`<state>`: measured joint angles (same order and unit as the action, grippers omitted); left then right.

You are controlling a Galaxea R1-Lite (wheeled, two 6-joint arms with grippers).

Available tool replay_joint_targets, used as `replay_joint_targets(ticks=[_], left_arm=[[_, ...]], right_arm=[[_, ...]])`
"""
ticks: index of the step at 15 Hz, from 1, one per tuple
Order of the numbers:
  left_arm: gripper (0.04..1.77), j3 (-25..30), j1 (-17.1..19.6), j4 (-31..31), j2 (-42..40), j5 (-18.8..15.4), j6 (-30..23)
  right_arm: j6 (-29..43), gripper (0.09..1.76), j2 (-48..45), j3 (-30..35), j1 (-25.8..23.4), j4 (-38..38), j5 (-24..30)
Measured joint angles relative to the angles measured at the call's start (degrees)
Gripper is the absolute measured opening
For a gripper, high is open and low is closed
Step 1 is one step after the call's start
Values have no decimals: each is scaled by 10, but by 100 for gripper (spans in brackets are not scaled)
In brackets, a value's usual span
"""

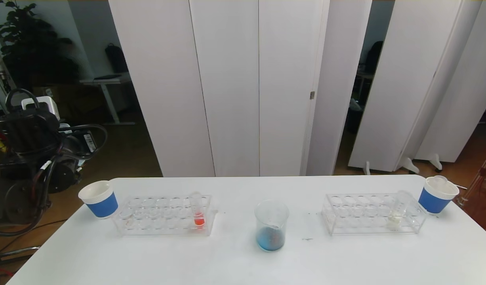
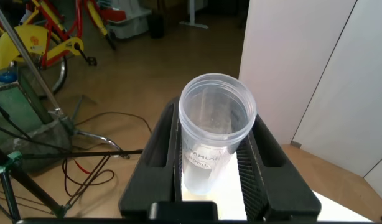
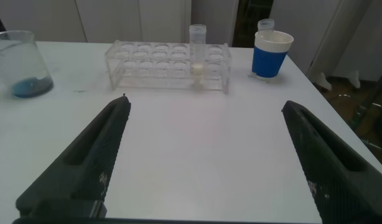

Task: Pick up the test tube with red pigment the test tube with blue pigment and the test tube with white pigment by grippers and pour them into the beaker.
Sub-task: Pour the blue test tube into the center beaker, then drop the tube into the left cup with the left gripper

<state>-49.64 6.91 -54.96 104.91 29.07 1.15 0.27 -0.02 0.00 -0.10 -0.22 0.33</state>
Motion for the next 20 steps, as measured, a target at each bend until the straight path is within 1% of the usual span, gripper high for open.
replay_joint_targets(ticks=[3, 8, 11, 16, 20], left_arm=[[59, 19, 9, -46, 31, -2, -1], [59, 47, 19, -55, 69, -6, -6], [59, 59, 16, -91, 96, -9, -10], [59, 64, 15, -113, 132, -15, -22], [59, 61, 17, -114, 154, -15, -42]], right_arm=[[0, 175, 0, 0, 0, 0, 0], [0, 175, 0, 0, 0, 0, 0], [0, 175, 0, 0, 0, 0, 0], [0, 175, 0, 0, 0, 0, 0], [0, 175, 0, 0, 0, 0, 0]])
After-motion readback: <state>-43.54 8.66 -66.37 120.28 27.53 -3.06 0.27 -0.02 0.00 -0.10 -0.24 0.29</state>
